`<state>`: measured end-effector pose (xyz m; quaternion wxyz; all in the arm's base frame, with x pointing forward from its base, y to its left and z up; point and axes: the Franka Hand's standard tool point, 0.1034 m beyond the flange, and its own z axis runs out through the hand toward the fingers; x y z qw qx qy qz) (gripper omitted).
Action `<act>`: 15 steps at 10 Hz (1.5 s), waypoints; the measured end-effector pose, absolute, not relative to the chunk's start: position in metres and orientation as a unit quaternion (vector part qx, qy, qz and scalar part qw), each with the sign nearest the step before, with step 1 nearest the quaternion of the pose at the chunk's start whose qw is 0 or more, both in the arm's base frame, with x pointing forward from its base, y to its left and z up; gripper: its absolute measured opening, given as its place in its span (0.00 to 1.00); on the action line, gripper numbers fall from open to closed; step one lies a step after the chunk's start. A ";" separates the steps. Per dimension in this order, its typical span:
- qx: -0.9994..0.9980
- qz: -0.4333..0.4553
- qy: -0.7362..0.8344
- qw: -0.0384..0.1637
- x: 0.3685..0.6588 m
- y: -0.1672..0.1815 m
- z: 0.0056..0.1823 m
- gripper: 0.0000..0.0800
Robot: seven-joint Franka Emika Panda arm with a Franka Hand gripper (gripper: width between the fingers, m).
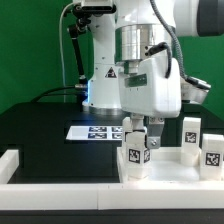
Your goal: Assemble square table
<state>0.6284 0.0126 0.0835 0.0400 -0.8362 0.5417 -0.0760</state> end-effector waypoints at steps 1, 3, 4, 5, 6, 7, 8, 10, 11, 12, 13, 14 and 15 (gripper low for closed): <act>-0.870 -0.087 0.483 0.038 0.632 0.009 0.084 0.81; -0.859 -0.086 0.503 0.039 0.631 0.009 0.083 0.81; -0.859 -0.086 0.503 0.039 0.631 0.008 0.083 0.66; -0.851 -0.085 0.517 0.041 0.631 0.009 0.083 0.66; -0.829 -0.082 0.551 0.044 0.631 0.009 0.083 0.43; -0.817 -0.081 0.569 0.045 0.630 0.008 0.083 0.38; -0.792 -0.079 0.604 0.048 0.630 0.007 0.083 0.38; -0.684 -0.059 0.724 0.068 0.627 -0.001 0.082 0.38; -0.608 -0.043 0.787 0.090 0.626 -0.002 0.082 0.38; -0.543 -0.033 0.832 0.113 0.625 -0.002 0.081 0.38; -0.487 -0.025 0.862 0.138 0.625 -0.002 0.081 0.38; -0.468 -0.022 0.873 0.138 0.625 -0.001 0.081 0.38; -0.467 -0.022 0.873 0.137 0.624 -0.001 0.080 0.49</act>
Offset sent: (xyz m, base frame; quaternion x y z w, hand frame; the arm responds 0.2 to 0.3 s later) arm 0.0000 0.0000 0.0000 0.0000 0.0000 0.0000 1.0000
